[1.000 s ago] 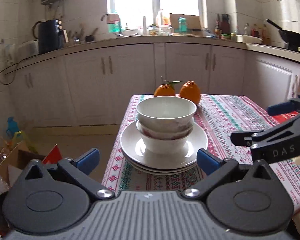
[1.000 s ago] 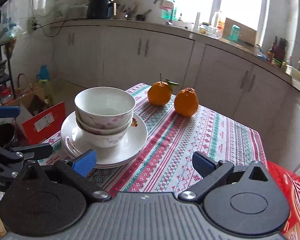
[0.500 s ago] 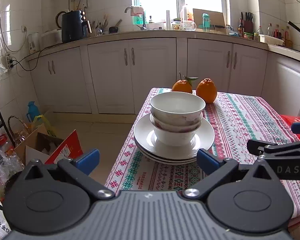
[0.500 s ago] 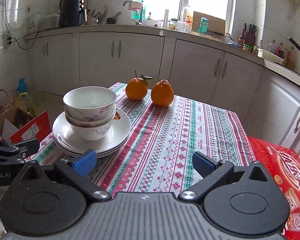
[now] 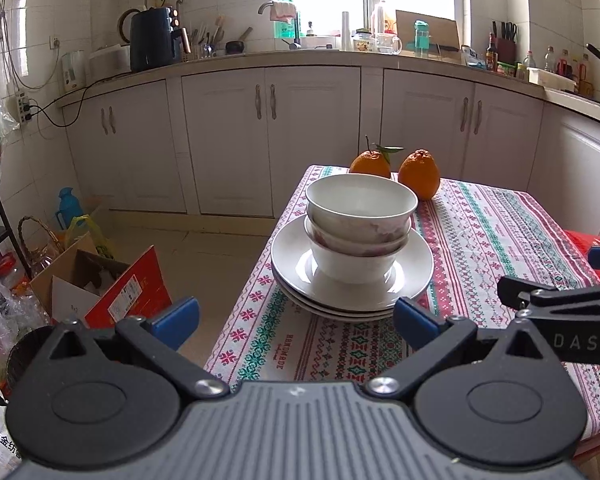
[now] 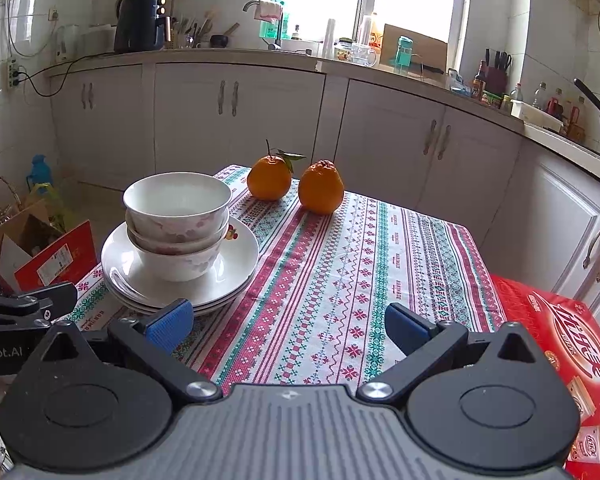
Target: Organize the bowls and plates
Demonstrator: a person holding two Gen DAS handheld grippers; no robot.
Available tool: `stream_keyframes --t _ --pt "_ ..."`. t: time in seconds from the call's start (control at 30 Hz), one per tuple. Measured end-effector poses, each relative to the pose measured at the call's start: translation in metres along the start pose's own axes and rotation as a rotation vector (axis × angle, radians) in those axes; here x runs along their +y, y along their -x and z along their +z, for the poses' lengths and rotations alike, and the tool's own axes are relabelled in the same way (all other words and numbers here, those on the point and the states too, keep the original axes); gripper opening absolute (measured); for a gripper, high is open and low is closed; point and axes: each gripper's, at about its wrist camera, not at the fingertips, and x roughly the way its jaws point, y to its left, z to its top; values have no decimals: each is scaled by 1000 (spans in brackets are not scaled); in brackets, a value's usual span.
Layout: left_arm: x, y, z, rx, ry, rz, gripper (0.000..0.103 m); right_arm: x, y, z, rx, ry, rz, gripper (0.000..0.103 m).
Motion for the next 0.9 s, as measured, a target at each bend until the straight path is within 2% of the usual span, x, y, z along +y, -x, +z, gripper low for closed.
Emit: stream_keyframes --t 0.9 --pt "-4 0 2 2 -1 2 102 -2 1 2 -5 -12 -14 103"
